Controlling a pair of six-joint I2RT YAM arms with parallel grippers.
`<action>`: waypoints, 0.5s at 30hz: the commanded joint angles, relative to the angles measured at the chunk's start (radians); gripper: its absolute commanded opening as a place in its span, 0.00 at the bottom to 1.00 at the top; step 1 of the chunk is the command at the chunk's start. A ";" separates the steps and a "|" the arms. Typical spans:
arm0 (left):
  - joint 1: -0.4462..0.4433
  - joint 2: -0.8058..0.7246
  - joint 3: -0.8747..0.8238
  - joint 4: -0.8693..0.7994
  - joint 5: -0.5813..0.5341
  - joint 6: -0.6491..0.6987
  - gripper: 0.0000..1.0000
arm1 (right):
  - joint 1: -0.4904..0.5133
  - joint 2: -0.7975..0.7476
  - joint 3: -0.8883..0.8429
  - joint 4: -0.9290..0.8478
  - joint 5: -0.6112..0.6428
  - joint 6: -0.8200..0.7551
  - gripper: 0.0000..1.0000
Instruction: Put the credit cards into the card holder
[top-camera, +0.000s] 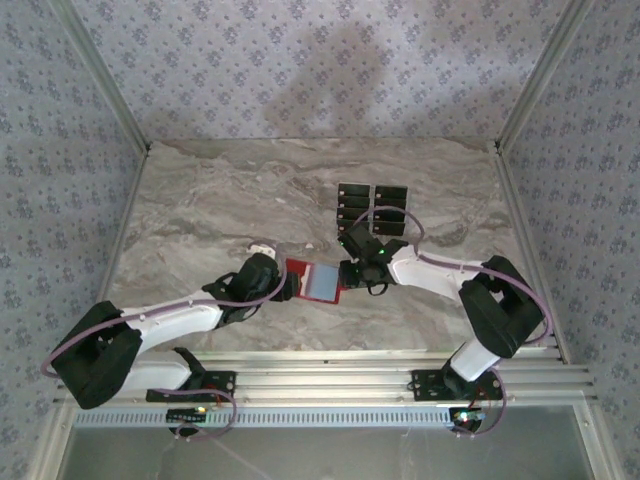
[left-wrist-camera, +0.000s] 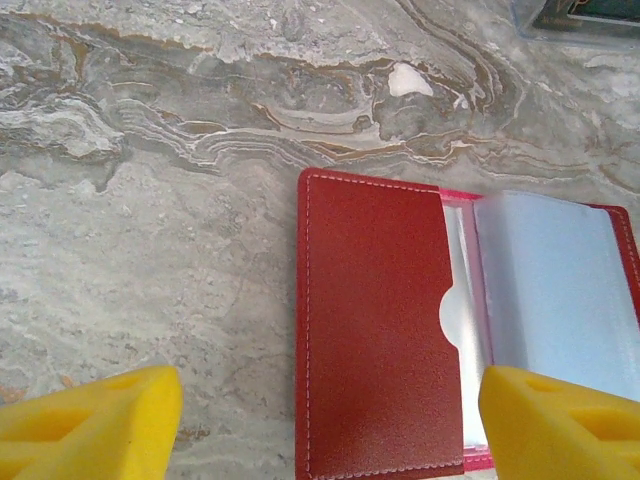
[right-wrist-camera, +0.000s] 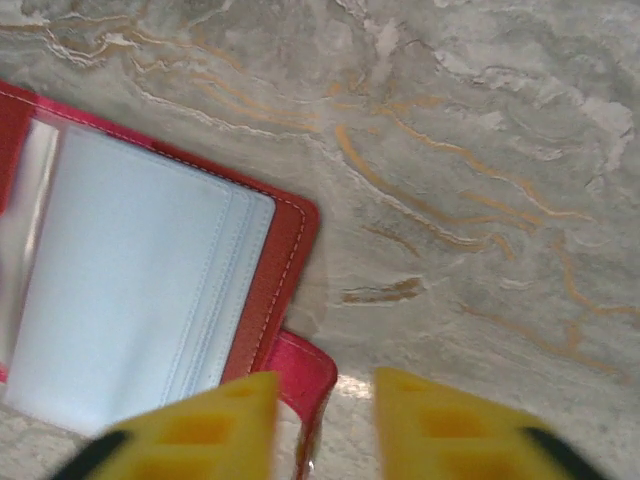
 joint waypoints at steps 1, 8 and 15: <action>-0.013 0.004 0.043 -0.022 0.006 -0.014 0.78 | -0.008 -0.054 0.001 -0.016 0.011 0.020 0.49; -0.028 0.022 0.046 -0.016 -0.004 -0.011 0.78 | 0.030 -0.137 0.069 -0.047 -0.008 0.076 0.53; -0.039 0.045 0.056 -0.017 -0.027 0.006 0.78 | 0.049 -0.019 0.138 0.017 -0.076 0.134 0.59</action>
